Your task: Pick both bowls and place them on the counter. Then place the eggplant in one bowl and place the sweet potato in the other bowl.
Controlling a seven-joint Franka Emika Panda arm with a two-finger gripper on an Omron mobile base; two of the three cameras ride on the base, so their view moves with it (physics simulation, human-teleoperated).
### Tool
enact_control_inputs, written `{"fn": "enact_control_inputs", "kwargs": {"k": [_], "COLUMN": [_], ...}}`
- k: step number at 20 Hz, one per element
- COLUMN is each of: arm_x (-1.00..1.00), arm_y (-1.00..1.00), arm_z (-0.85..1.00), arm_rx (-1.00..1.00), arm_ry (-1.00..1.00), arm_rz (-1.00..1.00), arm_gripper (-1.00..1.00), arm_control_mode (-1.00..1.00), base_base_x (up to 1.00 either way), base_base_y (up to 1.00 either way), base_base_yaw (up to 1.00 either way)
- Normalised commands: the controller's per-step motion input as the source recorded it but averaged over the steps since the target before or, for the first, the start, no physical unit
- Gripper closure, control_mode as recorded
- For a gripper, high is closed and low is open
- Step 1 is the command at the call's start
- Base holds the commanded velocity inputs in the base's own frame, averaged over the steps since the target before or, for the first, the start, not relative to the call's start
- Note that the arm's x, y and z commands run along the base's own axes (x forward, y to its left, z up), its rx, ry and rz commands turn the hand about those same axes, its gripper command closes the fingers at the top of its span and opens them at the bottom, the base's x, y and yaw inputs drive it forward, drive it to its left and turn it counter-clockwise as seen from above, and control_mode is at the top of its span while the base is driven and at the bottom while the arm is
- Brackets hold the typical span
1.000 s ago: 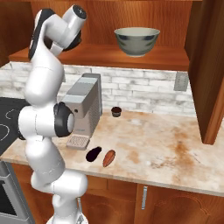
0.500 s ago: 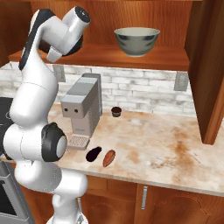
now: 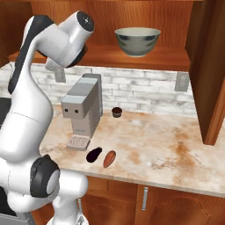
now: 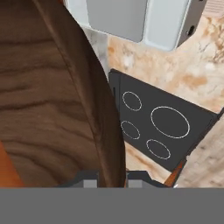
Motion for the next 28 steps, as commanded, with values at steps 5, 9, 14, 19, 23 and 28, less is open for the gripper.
{"fn": "enact_control_inputs", "kwargs": {"k": [5,9,14,19,23,28], "arm_x": [-0.72,-0.64,-0.55,-0.32,-0.31,-0.15], "arm_y": [-0.27,-0.42,-0.47,-0.53,-0.62,-0.58], "arm_z": [0.02,-0.09,-0.2,-0.37,-0.53,-0.63], "arm_rx": [0.0,0.0,-0.07,-0.19,-0.19,-0.12], "arm_ry": [-0.03,-0.01,-0.04,-0.03,-0.05,-0.02], "arm_rz": [0.03,0.12,0.14,0.02,0.0,0.03], "arm_gripper": [1.0,1.0,1.0,1.0,1.0,1.0], "arm_control_mode": [-1.0,-1.0,-1.0,-1.0,-1.0,-1.0], "base_base_x": [0.0,0.0,0.0,0.0,0.0,0.0], "base_base_y": [0.0,0.0,0.0,0.0,0.0,0.0], "base_base_yaw": [0.0,0.0,0.0,0.0,0.0,0.0]}}
